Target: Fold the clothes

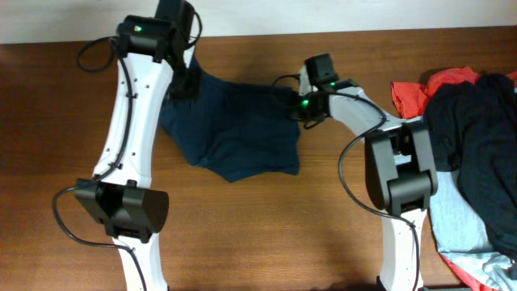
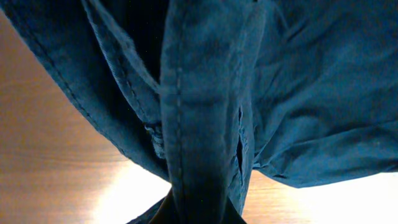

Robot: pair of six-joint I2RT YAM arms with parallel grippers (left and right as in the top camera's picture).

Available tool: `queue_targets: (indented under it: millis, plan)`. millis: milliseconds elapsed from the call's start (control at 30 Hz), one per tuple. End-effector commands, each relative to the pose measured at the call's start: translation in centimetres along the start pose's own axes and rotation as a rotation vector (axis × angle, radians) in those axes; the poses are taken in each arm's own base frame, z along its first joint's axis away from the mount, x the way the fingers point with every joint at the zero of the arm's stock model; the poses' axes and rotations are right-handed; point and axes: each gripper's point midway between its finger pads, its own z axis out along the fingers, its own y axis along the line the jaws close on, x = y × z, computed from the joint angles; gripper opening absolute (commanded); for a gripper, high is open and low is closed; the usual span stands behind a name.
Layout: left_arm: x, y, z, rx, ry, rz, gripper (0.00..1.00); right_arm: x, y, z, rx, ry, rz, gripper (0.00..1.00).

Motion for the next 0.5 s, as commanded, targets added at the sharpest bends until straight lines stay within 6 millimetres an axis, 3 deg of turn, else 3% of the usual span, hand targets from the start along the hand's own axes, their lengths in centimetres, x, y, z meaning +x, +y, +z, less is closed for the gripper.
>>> queue_targets:
  millis: [0,233,467]
  plan:
    - [-0.8,-1.3,-0.2,0.023,-0.027,0.003,0.0,-0.7,0.8,-2.0,-0.001,-0.026,-0.039,0.04]
    - [-0.4,-3.4,1.4,0.029,0.024,0.043,0.0,1.1,-0.7,-0.6,0.072,0.033,-0.061,0.04]
    - [-1.2,-5.7,1.2,0.06,-0.015,0.072,0.0,2.4,-2.6,0.7,0.139,0.072,-0.046,0.04]
